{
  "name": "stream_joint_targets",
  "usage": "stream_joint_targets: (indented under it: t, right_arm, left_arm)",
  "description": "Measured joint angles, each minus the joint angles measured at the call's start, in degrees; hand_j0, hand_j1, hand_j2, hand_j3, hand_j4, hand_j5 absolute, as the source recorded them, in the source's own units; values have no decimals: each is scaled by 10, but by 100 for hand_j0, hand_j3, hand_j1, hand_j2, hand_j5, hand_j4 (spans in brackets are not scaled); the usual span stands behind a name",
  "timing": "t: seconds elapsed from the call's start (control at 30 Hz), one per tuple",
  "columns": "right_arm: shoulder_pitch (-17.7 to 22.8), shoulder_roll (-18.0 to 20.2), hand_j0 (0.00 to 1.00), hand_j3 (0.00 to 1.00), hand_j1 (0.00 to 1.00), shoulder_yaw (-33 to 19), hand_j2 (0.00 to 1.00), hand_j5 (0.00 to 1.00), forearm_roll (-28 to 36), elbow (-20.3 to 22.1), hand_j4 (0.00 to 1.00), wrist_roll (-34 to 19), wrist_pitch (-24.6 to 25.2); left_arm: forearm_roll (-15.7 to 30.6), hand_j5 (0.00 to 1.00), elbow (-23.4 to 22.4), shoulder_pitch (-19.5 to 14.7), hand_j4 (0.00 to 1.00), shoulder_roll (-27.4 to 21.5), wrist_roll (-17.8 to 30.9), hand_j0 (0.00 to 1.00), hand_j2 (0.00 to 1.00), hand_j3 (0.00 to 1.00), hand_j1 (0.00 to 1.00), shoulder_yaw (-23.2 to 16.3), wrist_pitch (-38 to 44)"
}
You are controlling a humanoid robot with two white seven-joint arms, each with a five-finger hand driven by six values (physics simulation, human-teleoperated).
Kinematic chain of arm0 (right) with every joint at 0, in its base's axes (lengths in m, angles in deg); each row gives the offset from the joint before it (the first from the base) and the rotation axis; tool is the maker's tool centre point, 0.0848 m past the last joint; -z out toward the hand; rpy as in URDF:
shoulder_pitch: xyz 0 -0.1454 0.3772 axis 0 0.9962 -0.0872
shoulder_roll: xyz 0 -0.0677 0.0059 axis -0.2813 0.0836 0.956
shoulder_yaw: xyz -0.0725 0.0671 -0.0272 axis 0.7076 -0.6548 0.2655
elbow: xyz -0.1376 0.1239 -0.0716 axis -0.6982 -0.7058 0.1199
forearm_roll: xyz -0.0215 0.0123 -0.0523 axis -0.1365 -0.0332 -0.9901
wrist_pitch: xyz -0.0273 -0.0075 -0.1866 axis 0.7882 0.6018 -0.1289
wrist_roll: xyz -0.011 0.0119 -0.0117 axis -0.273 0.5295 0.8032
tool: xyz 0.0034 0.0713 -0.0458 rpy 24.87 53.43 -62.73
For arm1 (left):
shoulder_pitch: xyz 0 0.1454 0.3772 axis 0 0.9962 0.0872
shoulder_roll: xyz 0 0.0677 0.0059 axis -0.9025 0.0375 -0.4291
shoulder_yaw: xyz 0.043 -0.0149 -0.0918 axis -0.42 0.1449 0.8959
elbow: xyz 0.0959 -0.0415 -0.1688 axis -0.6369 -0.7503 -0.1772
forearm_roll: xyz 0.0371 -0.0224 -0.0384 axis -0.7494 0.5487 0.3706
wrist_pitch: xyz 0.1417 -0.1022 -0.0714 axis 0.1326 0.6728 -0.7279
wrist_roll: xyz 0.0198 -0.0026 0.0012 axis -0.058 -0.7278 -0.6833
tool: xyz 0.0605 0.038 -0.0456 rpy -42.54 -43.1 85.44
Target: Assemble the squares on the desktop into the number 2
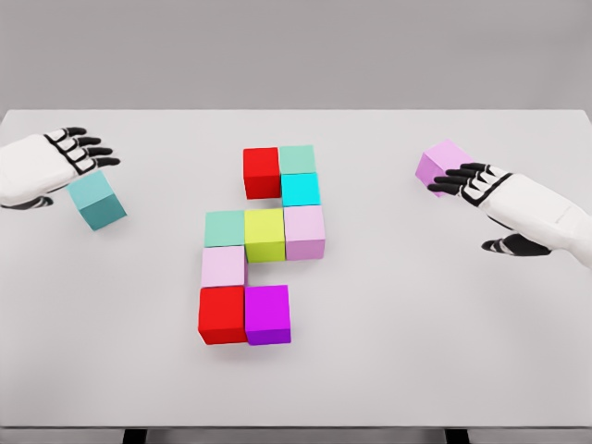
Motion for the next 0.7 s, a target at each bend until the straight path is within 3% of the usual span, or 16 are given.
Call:
stream_joint_targets:
  t: [0.23, 0.3, 0.43, 0.5, 0.63, 0.7]
  right_arm:
    - [-4, 26, 100, 100, 100, -8, 100, 100, 7, 1, 100, 1, 0]
    - [-14, 38, 100, 100, 100, -21, 100, 100, 8, 1, 100, -1, 0]
    - [-81, 45, 100, 100, 100, -27, 100, 100, 6, -7, 100, -25, 1]
    - [-134, 43, 100, 100, 100, -10, 100, 100, 6, -11, 100, -34, 1]
    - [-260, 41, 100, 100, 100, 83, 100, 100, 7, -62, 100, -40, 1]
    - [-294, 40, 100, 100, 100, 138, 100, 100, 5, -99, 100, -42, 1]
  left_arm:
    - [-2, 100, -26, -54, 100, 4, 0, 100, 100, 100, 100, -50, 0]
    - [-3, 100, -33, -55, 100, 6, -1, 100, 100, 100, 100, -65, 0]
    - [-4, 100, -39, -55, 100, 7, -1, 100, 100, 100, 100, -77, 0]
    - [-4, 100, -45, -56, 100, 7, -1, 100, 100, 100, 100, -80, 0]
    - [-4, 100, -58, -69, 100, 8, -1, 100, 100, 100, 100, -87, 0]
    - [-4, 100, -69, -86, 100, 11, -1, 100, 100, 100, 100, -100, 0]
